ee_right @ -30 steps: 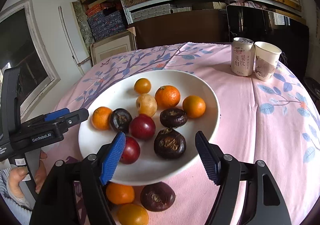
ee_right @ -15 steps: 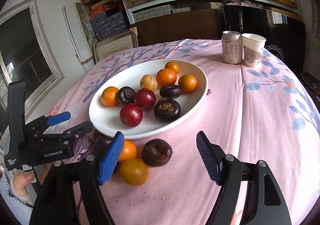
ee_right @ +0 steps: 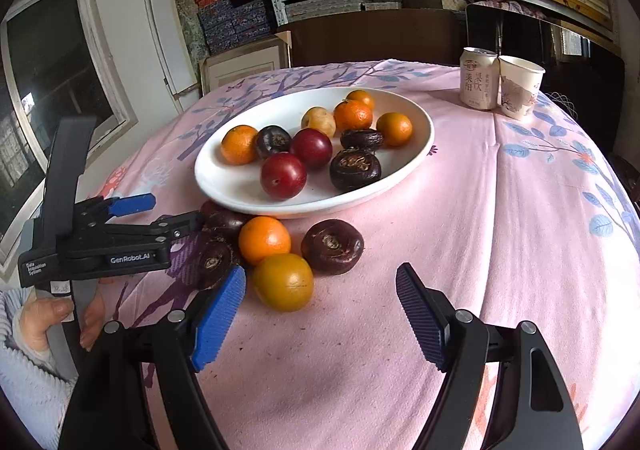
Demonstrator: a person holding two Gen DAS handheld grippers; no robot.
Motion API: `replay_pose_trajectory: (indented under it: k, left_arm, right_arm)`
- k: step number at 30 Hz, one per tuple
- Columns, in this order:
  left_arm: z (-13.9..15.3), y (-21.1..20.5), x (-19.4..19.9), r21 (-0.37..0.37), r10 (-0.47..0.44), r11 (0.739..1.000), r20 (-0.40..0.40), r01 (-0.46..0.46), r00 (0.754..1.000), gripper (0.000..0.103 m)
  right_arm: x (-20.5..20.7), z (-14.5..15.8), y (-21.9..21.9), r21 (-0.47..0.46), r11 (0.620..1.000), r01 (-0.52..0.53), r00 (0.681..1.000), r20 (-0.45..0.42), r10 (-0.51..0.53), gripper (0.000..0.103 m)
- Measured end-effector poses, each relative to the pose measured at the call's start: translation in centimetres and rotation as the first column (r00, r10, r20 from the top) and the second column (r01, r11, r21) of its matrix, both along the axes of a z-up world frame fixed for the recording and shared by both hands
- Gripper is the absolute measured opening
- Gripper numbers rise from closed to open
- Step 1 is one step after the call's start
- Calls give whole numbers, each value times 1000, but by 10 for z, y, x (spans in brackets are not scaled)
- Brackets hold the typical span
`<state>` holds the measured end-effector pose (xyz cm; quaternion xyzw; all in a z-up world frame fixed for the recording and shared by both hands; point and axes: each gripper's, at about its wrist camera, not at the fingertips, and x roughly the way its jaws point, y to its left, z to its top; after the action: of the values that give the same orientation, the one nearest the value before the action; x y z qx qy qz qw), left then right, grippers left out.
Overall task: Organize fruits
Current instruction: 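Grasp a red plum with the left tool while the right tool grasps a yellow plum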
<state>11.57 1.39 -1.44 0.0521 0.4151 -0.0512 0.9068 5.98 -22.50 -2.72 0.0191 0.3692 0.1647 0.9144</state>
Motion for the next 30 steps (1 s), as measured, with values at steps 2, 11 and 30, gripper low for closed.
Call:
replay_pose_trajectory:
  k: [2,11,30]
  left_arm:
    - [0,0,1,5,2,1000,2,-2,1000,96]
    - [-1,-2,1,17,-10,1000,3,10,1000,96]
    - [-7,-7,10,21,-73,997,-24,74,997,97]
  right_arm:
    - [1,-2,4,-6,1000,-10,1000,-9,10,79]
    - [7,-9,12,18,998,-55,996,-63,56,71]
    - [13,-13,3,79,996,-43,993,-109,51,38]
